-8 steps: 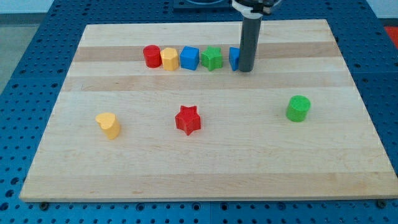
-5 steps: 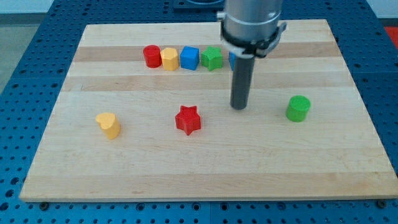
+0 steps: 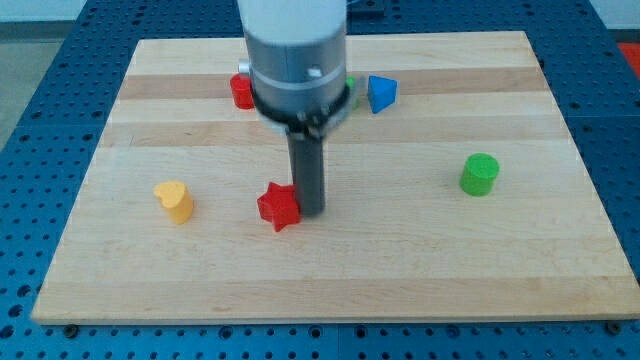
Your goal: Move the red star to the bottom right of the blue cube
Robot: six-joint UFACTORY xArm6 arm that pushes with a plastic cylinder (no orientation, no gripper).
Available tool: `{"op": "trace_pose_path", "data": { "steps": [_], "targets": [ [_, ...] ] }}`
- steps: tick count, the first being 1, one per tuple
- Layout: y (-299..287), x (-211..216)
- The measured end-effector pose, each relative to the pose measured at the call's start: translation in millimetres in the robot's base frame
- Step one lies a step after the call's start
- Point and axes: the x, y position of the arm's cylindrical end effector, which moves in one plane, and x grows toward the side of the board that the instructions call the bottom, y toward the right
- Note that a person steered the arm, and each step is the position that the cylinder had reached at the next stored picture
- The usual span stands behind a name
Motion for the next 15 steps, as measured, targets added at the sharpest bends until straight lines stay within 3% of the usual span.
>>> {"op": "trace_pose_path", "data": {
  "steps": [1,2,4,5,8,10,12,15],
  "targets": [
    [36,49],
    [28,57],
    [-69,57],
    [-75,17],
    [-73,-37],
    [-73,-64],
    [-76,-64],
    [-77,5]
  ]
}}
